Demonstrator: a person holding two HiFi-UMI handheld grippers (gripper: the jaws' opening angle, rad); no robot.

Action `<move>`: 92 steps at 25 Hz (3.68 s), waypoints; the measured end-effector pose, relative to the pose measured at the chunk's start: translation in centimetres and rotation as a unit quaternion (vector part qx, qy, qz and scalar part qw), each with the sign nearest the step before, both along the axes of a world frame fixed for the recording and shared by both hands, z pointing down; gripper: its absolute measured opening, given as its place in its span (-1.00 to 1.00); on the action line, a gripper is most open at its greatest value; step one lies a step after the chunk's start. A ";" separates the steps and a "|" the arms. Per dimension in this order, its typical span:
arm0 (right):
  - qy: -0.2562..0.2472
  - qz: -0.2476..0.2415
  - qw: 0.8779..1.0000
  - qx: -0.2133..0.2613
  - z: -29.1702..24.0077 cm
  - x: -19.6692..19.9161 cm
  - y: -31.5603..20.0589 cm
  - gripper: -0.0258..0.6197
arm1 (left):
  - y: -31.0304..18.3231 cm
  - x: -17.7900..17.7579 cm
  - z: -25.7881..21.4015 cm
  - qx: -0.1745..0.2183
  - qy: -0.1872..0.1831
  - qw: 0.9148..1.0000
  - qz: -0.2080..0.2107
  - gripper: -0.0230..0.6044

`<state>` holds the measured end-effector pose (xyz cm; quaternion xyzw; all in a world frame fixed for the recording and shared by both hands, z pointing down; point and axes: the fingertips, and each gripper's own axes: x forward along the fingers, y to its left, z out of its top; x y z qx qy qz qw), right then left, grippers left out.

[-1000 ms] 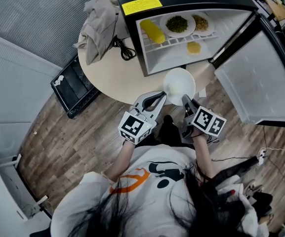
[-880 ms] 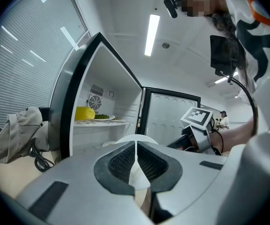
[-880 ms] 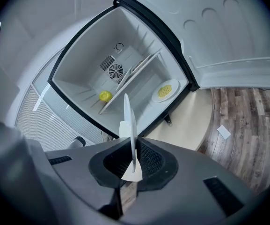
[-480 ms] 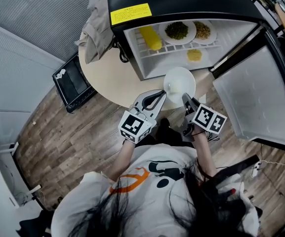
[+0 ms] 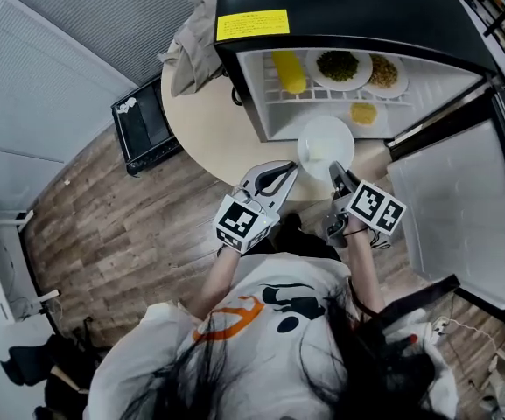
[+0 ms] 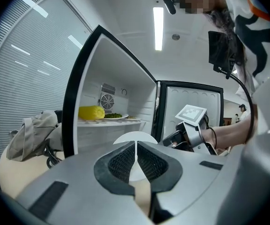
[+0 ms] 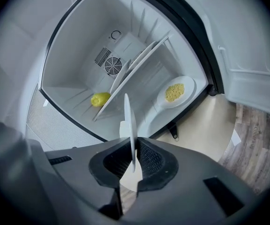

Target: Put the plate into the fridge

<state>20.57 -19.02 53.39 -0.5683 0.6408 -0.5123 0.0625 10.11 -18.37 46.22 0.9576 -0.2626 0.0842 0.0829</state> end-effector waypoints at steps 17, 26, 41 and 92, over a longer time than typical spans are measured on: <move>-0.080 -0.023 0.996 -0.026 3.5 -0.8 -8.7 -0.83 | -2.7 -0.1 0.6 0.008 -0.026 0.999 -0.028 -0.89; -0.064 -0.017 0.996 -0.056 6.2 -0.9 -11.3 -0.83 | -3.4 -0.4 0.7 0.007 -0.024 0.999 -0.032 -0.89; 0.054 -0.028 0.997 -0.046 7.4 -0.9 -13.3 -0.77 | -3.7 -1.0 0.4 0.013 -0.020 0.999 -0.032 -0.89; 0.194 -0.059 0.977 0.063 0.9 -1.6 -10.2 -0.70 | -2.8 -2.0 0.3 0.006 -0.025 0.999 -0.041 -0.89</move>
